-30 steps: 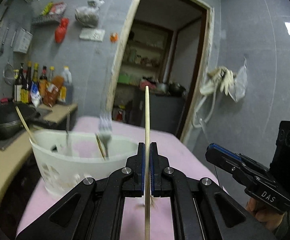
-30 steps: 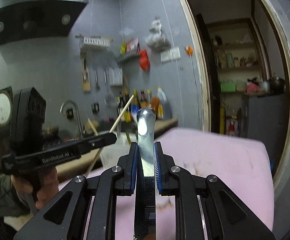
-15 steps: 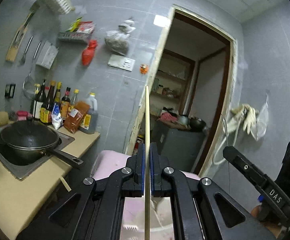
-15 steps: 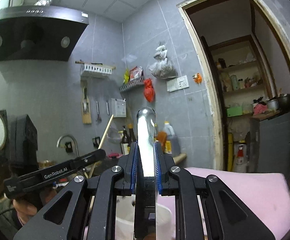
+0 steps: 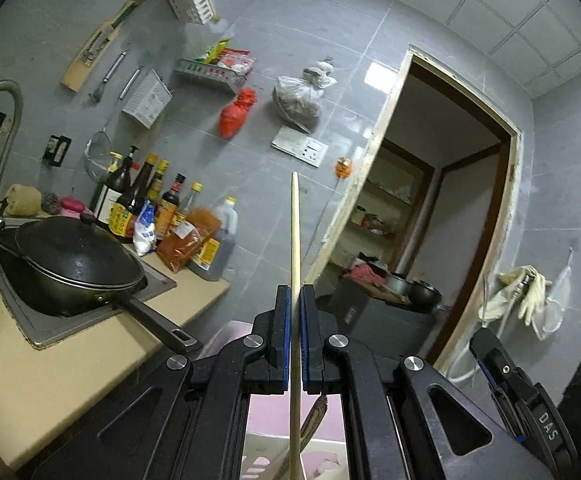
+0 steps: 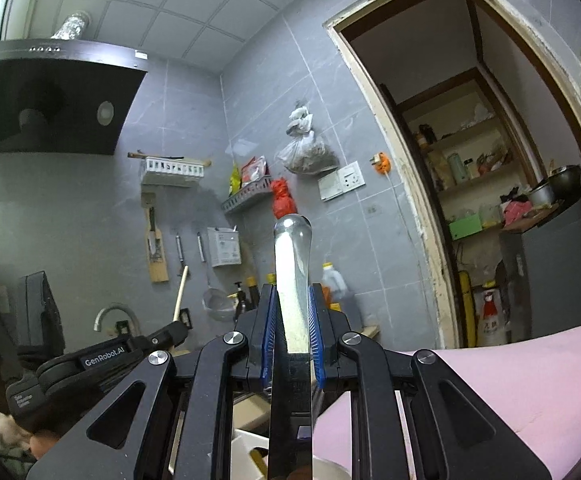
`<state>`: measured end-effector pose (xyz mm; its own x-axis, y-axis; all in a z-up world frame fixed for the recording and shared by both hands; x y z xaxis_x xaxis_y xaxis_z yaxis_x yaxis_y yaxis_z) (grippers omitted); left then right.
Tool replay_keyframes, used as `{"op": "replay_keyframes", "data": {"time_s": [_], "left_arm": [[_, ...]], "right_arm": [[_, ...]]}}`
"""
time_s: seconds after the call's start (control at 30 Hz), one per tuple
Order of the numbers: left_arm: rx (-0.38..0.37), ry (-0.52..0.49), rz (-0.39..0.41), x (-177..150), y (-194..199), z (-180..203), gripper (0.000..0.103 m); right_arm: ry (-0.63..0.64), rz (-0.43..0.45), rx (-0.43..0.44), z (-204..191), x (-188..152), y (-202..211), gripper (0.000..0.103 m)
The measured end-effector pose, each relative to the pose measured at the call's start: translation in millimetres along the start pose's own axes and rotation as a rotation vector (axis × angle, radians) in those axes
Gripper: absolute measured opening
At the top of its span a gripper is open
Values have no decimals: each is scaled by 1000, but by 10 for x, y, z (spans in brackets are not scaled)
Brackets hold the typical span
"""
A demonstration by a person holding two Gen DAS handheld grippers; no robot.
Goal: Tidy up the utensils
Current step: 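Carry the chopstick and knife upright above the white caddy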
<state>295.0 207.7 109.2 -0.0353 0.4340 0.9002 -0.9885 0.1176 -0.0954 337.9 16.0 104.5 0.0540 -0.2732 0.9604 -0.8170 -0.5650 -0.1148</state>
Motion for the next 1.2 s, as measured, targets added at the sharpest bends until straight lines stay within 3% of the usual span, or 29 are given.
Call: {"op": "replay_keyframes", "data": {"time_s": [0.23,0.6,1.2], "left_arm": [[36,-114,81,-45,98,99,2],[4,-92,137,-14,164,55,2],[65,-258,238,-172,315,283,2]], "right_arm": [[28,-2,-27,47,-172,-82,14],[49,-11,-18,6,-269,-68,14],[89,-25,-26,-52,-364,-40,14]]}}
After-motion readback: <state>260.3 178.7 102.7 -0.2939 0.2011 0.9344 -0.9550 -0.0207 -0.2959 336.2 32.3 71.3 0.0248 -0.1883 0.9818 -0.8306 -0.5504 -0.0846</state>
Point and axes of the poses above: each gripper's, at about its wrist camera, not at the fingertips, and y roughly against the way its jaws point, z to its right, x to its top, the point moved 8 cm from there along -y, roughly the way its jaws point, and after that the axes turned 11 degrees about -x, right-handed, at the moved point
